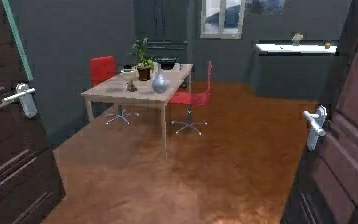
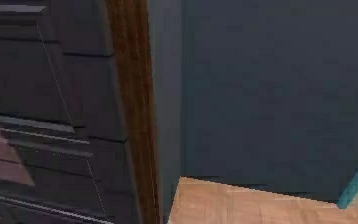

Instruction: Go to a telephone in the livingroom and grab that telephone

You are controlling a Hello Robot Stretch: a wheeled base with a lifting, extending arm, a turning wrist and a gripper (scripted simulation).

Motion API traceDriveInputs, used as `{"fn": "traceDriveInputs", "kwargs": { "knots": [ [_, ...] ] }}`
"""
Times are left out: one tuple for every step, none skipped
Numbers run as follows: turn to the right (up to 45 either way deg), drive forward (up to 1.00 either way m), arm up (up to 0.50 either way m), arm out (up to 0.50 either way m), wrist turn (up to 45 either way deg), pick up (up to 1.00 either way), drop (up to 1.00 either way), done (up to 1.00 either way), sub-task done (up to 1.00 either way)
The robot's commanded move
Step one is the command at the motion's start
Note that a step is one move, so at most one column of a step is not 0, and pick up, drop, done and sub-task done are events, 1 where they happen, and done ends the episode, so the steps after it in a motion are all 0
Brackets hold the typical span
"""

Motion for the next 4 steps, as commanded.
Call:
{"fn": "traceDriveInputs", "kwargs": {
  "knots": [
    [0.0, 1.0, 0.0, 0.0, 0.0, 0.0, 0.0, 0.0, 0.0],
    [12.0, 0.0, 0.0, 0.0, 0.0, 0.0, 0.0, 0.0, 0.0],
    [0.0, 0.25, 0.0, 0.0, 0.0, 0.0, 0.0, 0.0, 0.0],
    [45.0, 0.0, 0.0, 0.0, 0.0, 0.0, 0.0, 0.0, 0.0]
  ]
}}
